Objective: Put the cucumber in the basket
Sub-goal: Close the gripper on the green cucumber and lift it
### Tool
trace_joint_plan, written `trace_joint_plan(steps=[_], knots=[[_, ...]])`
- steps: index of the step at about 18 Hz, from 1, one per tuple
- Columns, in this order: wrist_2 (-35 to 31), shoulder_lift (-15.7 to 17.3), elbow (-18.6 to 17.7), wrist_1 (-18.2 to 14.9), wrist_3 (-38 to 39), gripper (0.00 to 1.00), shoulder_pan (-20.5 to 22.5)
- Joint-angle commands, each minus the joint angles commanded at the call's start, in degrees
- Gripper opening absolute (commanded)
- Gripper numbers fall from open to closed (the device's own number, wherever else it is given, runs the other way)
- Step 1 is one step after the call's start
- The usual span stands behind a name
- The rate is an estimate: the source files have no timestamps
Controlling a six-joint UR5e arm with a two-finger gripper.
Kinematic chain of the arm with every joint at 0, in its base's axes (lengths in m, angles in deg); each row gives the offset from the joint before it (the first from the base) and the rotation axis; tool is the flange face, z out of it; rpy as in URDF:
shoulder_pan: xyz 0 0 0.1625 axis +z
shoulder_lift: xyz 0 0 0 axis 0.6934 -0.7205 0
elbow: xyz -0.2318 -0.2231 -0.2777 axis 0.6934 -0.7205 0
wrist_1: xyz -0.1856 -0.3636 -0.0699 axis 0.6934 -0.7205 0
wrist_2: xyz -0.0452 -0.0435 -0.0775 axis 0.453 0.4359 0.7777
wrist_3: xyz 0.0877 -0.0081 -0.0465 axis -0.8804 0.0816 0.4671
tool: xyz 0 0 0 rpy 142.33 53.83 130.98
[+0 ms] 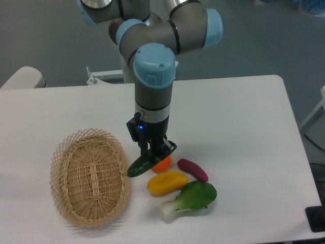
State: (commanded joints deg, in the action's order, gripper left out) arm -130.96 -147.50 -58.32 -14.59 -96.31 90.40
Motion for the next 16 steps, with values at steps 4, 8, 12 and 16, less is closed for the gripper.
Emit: trace_joint_plan(steps=[4, 8, 12, 16], knots=[[-0.2, -0.5, 0.5, -0.2, -0.3, 0.12, -0.1], [-3.0, -0.2, 0.6, -0.4, -0.3, 0.12, -0.4], [-5.5, 1.3, 0.4, -2.4, 1.7, 0.12, -2.2], [-5.8, 2.3, -0.5, -2.5, 8.7, 0.12, -4.7]])
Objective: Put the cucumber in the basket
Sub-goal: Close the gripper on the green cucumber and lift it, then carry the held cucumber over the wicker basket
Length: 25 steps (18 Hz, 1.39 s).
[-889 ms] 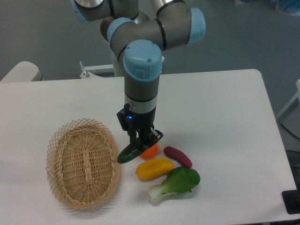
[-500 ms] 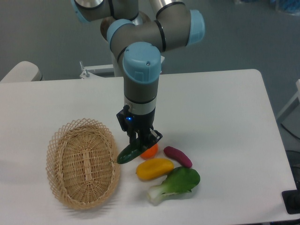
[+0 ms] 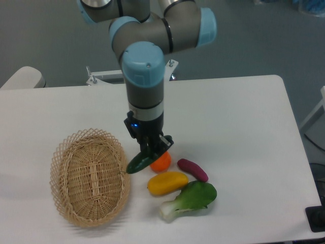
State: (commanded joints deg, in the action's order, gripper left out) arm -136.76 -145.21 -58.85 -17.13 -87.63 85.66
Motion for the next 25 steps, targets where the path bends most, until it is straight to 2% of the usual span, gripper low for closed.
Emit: trace_joint_plan(steps=[5, 7, 11, 14, 22, 25], knots=[[-2.4, -1.5, -1.0, 0.2, 21.8, 0.12, -4.3], [-2.5, -2.4, -1.1, 0.1, 25.8, 0.12, -6.1], [-2.9, -5.1, -1.9, 0.8, 30.1, 0.12, -11.3], [-2.9, -7.4, -1.5, 1.1, 30.8, 0.12, -13.4], [-2.9, -11.8, -1.9, 2.2, 30.3, 0.12, -16.6], [-2.8, -12.7, -2.0, 3.6, 29.9, 0.12, -17.5]])
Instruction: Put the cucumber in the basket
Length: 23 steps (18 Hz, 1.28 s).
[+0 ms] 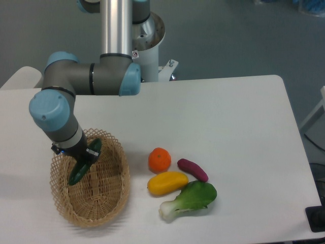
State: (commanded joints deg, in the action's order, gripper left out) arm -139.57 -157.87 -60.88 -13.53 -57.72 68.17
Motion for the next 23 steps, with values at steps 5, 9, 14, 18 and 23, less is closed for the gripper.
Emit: trace_joint_plan(steps=[5, 9, 14, 18, 23], knots=[[-0.1, -0.8, 0.3, 0.4, -0.3, 0.25, -0.1], [-1.8, -0.8, 2.0, 0.5, -3.3, 1.00, 0.0], [-6.8, -0.4, 3.7, 5.5, -5.9, 1.00, 0.3], [-7.0, 0.3, 6.1, 5.7, -14.4, 1.00, 3.8], [-6.3, 3.1, 7.6, 5.2, -32.1, 1.00, 12.2]])
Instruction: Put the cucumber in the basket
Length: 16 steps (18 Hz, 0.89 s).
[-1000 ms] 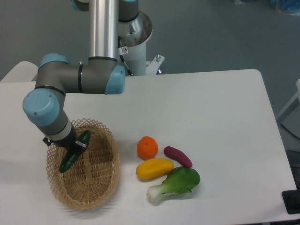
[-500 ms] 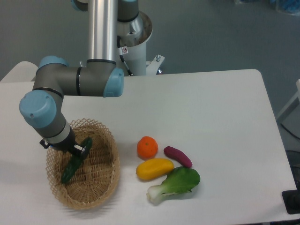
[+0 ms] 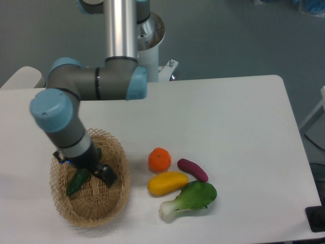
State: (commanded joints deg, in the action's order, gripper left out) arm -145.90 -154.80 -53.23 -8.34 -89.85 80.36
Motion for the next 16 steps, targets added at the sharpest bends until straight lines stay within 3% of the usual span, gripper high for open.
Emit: trace_joint_plan(steps=[9, 12, 16], knots=[[0.3, 2.9, -0.3, -1.4, -33.3, 1.00, 12.0], [0.7, 3.5, -0.3, -3.1, -39.1, 1.00, 14.7], [4.7, 5.4, -1.0, -3.4, -41.3, 1.00, 17.2]])
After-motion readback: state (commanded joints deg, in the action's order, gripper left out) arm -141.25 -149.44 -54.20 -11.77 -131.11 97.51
